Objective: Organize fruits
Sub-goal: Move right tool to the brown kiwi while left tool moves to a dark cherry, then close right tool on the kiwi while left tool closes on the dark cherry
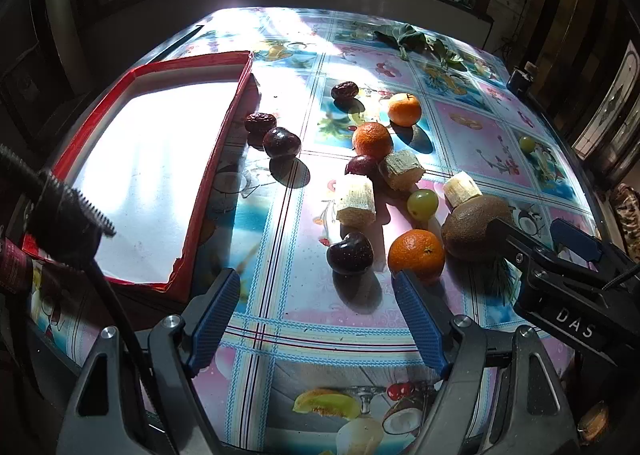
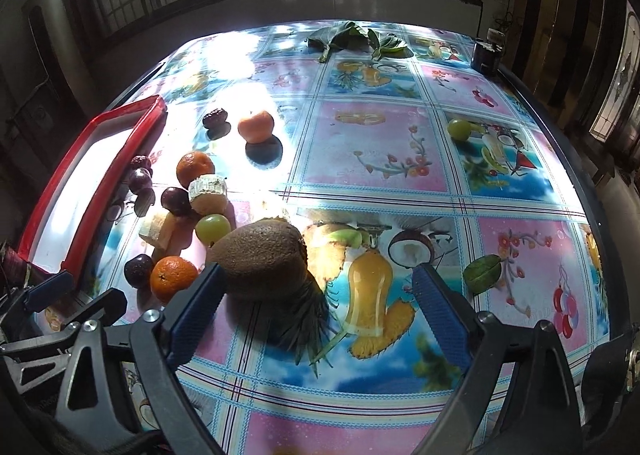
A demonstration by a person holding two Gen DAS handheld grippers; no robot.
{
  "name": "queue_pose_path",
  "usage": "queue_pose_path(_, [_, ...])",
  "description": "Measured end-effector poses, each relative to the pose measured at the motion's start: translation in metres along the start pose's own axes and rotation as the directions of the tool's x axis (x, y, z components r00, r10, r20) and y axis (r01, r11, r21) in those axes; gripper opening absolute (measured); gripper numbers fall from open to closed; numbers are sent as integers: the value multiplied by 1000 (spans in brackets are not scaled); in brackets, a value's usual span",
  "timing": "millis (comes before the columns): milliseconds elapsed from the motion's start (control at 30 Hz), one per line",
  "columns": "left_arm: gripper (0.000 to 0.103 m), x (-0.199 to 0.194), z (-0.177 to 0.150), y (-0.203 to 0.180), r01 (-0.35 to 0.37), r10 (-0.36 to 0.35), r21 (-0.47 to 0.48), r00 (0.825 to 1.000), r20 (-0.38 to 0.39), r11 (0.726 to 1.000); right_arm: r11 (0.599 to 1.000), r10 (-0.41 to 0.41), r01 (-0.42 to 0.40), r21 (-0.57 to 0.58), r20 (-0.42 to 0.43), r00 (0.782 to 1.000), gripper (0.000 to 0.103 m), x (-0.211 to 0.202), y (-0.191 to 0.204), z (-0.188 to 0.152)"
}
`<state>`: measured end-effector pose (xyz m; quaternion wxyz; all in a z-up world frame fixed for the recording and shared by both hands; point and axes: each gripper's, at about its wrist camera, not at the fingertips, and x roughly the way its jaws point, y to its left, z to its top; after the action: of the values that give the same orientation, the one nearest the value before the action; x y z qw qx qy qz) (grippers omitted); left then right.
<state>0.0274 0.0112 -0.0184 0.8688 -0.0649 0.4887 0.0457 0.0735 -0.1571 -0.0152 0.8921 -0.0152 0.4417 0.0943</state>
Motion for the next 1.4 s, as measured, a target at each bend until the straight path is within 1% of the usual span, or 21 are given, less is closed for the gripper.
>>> queue_pose_path(100, [80, 7, 6, 0, -4, 4, -3, 1000, -5, 1000, 1000, 1, -1, -26, -6, 1000, 91, 8, 6, 5])
queue_pose_path(133, [80, 10, 8, 1, 5, -5, -7, 1000, -4, 1000, 1000, 4, -5, -27, -12, 1000, 89, 11, 6, 6])
queue_pose_path(167, [79, 13, 10, 1, 14, -14, -10, 1000, -7, 1000, 1000, 19, -19, -18, -13, 1000, 88, 13, 4, 7])
queue_pose_path(267, [76, 20, 14, 4, 9, -9, -17, 1000, -13, 1000, 997, 73, -72, 10, -21, 997, 87, 19, -2, 10])
queue_pose_path(300, [67, 22, 14, 5, 19, -20, -19, 1000, -24, 1000, 996, 92, -91, 19, -32, 995, 87, 21, -3, 10])
queue_pose_path(333, [61, 25, 14, 5, 53, -53, -24, 998, -37, 998, 993, 112, -111, 27, -37, 993, 86, 21, -4, 10])
queue_pose_path(367, [59, 28, 14, 6, 78, -79, -27, 995, -57, 997, 992, 123, -122, 26, -39, 992, 86, 22, -3, 10])
queue_pose_path(400, [55, 26, 13, 4, 72, -73, -19, 996, -45, 997, 991, 137, -136, 20, -48, 989, 86, 23, -1, 9])
queue_pose_path(433, [45, 24, 12, 0, 87, -87, -5, 996, -35, 996, 988, 156, -156, 17, -56, 986, 86, 25, 0, 8])
queue_pose_path(500, [31, 23, 10, -4, 129, -128, 2, 991, -41, 992, 986, 166, -166, 6, -66, 984, 86, 28, 5, 6])
queue_pose_path(533, [27, 22, 10, -5, 131, -131, 7, 991, -40, 991, 988, 156, -156, 5, -71, 985, 86, 30, 5, 5])
queue_pose_path(567, [26, 21, 9, -7, 130, -130, 15, 991, -37, 991, 986, 166, -165, 11, -73, 983, 85, 32, 4, 4])
queue_pose_path(633, [25, 20, 8, -8, 128, -128, 22, 991, -34, 991, 979, 202, -200, 38, -75, 977, 81, 34, 0, 2])
queue_pose_path(733, [24, 18, 7, -5, 130, -129, 21, 991, -31, 991, 975, 222, -221, 30, -64, 973, 63, 28, 0, 3])
queue_pose_path(800, [23, 15, 6, -1, 145, -144, 17, 989, -26, 989, 978, 209, -207, 27, -64, 976, 62, 24, -1, 2])
queue_pose_path(867, [23, 9, 5, 4, 166, -165, 11, 986, -16, 986, 975, 219, -217, 48, -51, 974, 62, 17, -7, -1])
queue_pose_path(1000, [23, -6, 2, 12, 195, -195, 11, 981, 13, 981, 976, 209, -208, 59, -25, 978, 62, 2, -13, -7])
queue_pose_path(1233, [23, -24, 0, 26, 207, -206, -12, 977, 53, 978, 974, 222, -222, 51, 1, 975, 62, -14, -9, -8])
queue_pose_path(1400, [23, -33, 1, 34, 188, -185, -27, 979, 82, 982, 972, 232, -232, 33, 9, 973, 62, -21, 1, -7])
